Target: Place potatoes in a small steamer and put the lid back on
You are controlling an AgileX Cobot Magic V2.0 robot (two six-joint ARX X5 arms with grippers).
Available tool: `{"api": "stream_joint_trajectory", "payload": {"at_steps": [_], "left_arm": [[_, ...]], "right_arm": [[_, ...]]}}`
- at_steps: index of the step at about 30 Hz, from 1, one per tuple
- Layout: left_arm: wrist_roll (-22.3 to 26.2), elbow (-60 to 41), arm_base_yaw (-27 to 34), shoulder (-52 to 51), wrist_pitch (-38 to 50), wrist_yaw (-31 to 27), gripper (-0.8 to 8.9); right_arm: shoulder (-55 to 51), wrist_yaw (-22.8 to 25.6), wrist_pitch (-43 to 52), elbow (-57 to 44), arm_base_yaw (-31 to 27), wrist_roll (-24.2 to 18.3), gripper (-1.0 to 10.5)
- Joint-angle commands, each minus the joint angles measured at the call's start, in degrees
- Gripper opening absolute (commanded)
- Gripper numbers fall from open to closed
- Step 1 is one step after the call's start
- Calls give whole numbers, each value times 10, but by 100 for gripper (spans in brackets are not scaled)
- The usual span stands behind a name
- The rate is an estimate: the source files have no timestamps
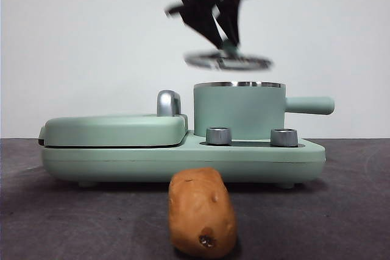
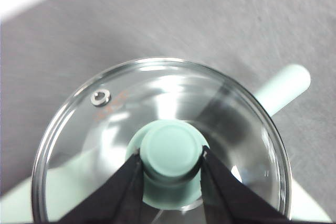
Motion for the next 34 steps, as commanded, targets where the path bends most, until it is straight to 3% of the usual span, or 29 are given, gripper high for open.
{"api": "stream_joint_trajectory", "payload": {"at_steps": [1, 5, 11, 18, 21, 24, 28, 34], "left_arm": [[29, 33, 10, -76, -30, -6, 7], [26, -12, 64, -174, -79, 18, 6], [1, -296, 168, -350, 54, 50, 6], [-19, -467, 222, -445, 111, 71, 6], [-20, -513, 223, -471, 127, 63, 6], [-19, -540, 223, -486, 130, 63, 6], [-19, -553, 224, -492, 151, 63, 6], [-19, -553, 224, -493, 158, 64, 6]], "right_arm": [[2, -1, 2, 8, 0, -2, 490], [6, -4, -42, 8, 0, -8, 488], [14, 0, -58, 8, 17, -20, 487], [80, 9, -63, 12, 85, -3, 487], [122, 47, -62, 33, 150, 10, 487], [181, 96, -63, 61, 235, 50, 488], [292, 203, -77, 87, 364, 96, 491], [468, 284, -39, 117, 511, 169, 498]]}}
